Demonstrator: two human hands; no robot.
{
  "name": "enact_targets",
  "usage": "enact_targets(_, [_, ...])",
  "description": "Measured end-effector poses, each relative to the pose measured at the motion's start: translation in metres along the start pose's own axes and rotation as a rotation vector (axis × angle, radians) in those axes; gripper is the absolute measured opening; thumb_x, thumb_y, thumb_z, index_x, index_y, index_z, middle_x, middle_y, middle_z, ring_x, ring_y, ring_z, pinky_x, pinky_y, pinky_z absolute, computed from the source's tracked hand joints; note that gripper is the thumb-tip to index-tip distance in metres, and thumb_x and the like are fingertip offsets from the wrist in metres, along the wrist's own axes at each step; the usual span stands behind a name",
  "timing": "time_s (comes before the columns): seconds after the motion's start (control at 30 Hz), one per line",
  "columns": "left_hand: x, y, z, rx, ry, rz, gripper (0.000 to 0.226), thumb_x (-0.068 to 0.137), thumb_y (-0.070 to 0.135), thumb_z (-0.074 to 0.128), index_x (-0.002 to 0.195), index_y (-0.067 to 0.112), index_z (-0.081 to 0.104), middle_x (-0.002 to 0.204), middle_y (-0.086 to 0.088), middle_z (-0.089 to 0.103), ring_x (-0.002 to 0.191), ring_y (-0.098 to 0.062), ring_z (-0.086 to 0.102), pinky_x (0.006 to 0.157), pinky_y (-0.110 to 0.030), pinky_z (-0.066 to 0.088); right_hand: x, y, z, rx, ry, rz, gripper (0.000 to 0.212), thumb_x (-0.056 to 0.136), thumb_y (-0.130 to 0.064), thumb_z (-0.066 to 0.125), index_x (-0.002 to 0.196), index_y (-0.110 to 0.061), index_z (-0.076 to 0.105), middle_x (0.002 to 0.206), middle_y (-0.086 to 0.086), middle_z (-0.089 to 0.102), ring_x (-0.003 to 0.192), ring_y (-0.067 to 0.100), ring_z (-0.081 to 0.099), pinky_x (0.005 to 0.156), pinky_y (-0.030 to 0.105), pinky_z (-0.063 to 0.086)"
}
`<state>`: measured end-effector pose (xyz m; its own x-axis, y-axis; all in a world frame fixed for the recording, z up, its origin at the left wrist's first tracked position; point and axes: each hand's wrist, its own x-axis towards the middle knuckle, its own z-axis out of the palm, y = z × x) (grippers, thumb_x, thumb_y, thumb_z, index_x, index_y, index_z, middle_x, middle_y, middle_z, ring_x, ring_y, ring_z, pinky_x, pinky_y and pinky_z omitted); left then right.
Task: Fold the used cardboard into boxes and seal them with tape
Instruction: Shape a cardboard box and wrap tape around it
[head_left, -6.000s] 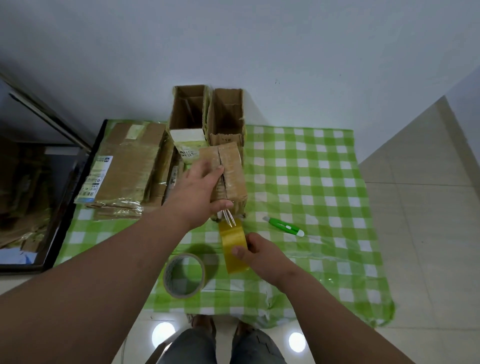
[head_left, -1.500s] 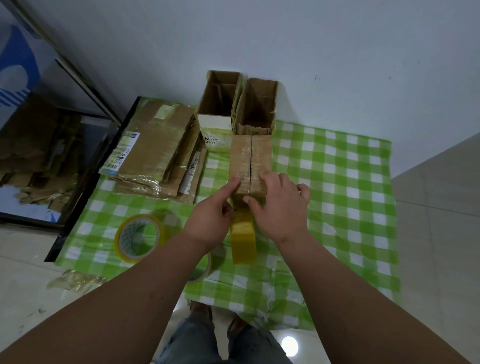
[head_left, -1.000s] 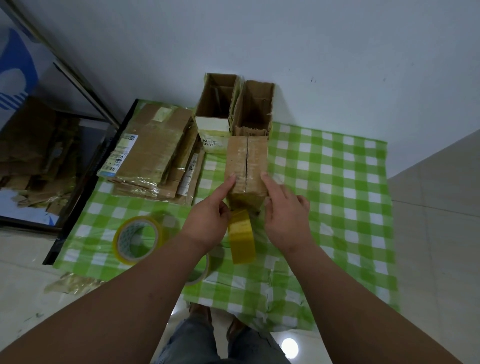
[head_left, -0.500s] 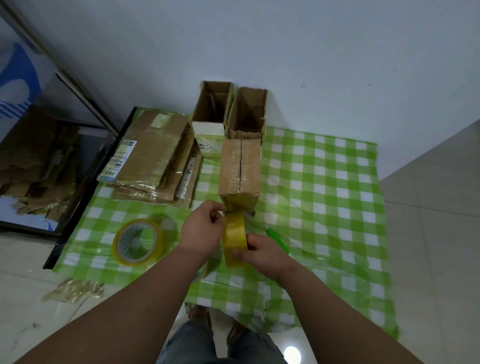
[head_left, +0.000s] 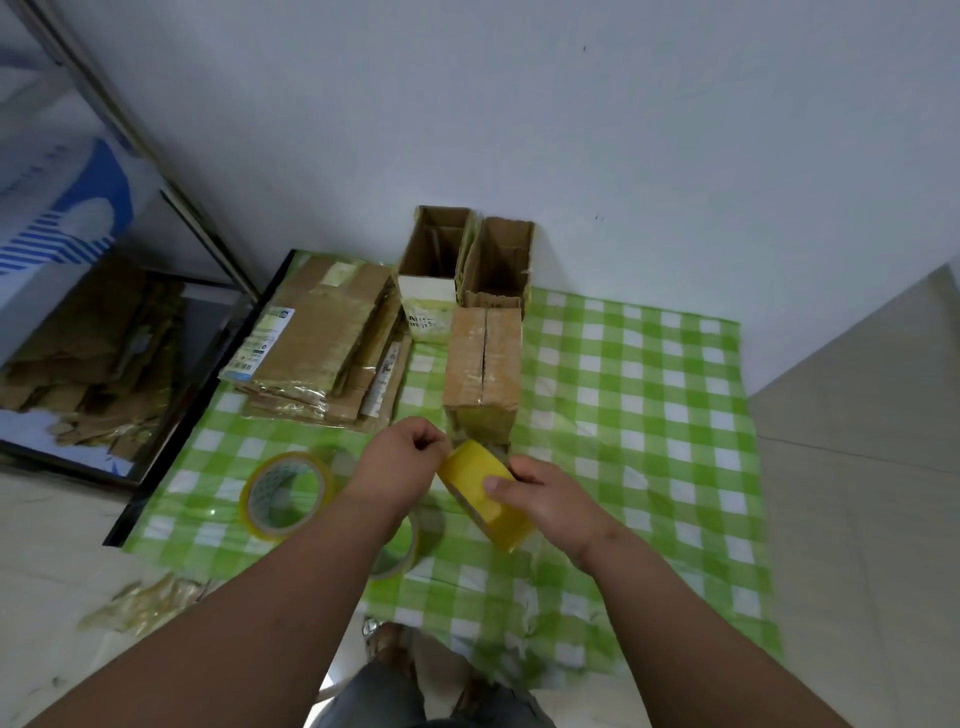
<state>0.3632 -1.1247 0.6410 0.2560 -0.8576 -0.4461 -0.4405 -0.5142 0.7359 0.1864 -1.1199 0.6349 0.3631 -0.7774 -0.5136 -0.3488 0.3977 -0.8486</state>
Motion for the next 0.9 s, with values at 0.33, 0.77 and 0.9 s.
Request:
enact_targets(0.33, [-0.003, 0.017, 0.000, -0.413, -0.010, -0.188, 0.014, 0.095, 0.010, 0.062, 0.081, 0.011, 0.060, 0.076, -0.006, 0.055, 0.074, -0.016, 0.052, 0.075, -0.039, 0.058, -0.010, -0.018, -0.034, -0.174, -0.057, -0.079, 0.025, 0.090, -0.030, 0.070, 0.073, -0.021, 0.054, 0.069, -0.009, 0.049, 0.064, 0.006, 0.047, 0.063, 0.023, 0.036])
enact_targets(0.77, [0.007, 0.042, -0.010, -0.806, 0.088, -0.313, 0.010, 0.094, -0.001, 0.057, 0.089, 0.007, 0.060, 0.067, -0.006, 0.046, 0.064, -0.014, 0.045, 0.065, -0.034, 0.054, -0.011, -0.028, -0.087, 0.061, 0.001, -0.050, 0.060, 0.052, -0.049, 0.076, 0.078, 0.001, 0.057, 0.078, 0.008, 0.050, 0.080, 0.021, 0.050, 0.078, 0.038, 0.034])
enact_targets(0.9, [0.015, 0.035, -0.019, -0.796, 0.119, -0.321, 0.003, 0.093, 0.004, 0.062, 0.095, 0.006, 0.061, 0.068, -0.006, 0.048, 0.065, -0.014, 0.047, 0.065, -0.034, 0.054, -0.012, -0.026, -0.106, 0.070, 0.060, -0.059, 0.066, 0.053, -0.052, 0.077, 0.083, 0.004, 0.062, 0.080, 0.005, 0.058, 0.085, 0.022, 0.057, 0.086, 0.038, 0.040])
